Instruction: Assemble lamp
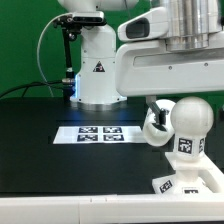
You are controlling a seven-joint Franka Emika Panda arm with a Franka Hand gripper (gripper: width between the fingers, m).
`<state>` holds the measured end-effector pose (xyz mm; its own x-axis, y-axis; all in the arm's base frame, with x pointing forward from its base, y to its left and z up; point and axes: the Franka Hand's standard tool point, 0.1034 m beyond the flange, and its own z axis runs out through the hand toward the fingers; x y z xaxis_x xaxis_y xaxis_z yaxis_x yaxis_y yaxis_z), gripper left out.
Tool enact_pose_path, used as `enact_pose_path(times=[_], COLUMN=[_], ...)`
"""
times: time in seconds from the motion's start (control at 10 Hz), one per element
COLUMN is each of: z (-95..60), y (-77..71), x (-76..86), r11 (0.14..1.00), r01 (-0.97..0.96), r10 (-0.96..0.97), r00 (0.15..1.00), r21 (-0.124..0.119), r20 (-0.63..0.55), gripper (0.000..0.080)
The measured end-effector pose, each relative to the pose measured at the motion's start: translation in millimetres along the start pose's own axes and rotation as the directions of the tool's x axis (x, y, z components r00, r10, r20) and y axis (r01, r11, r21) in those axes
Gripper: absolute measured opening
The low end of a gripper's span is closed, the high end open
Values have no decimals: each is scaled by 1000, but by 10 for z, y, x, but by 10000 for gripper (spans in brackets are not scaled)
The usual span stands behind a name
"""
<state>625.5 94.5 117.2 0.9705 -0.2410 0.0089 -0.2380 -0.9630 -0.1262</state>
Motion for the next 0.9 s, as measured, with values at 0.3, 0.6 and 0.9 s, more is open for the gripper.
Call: enact_pose_path(times=[0.3,0.6,0.9], z=[6,-5,-5], y=[7,-32,-29], x=[0,6,7], r11=[981,763,799], r01=[194,642,596], r10=[-194,-642,-596], r00=[981,766,802], r21=[-2,-79,-78], r20=[1,29,23], gripper=[699,699,571])
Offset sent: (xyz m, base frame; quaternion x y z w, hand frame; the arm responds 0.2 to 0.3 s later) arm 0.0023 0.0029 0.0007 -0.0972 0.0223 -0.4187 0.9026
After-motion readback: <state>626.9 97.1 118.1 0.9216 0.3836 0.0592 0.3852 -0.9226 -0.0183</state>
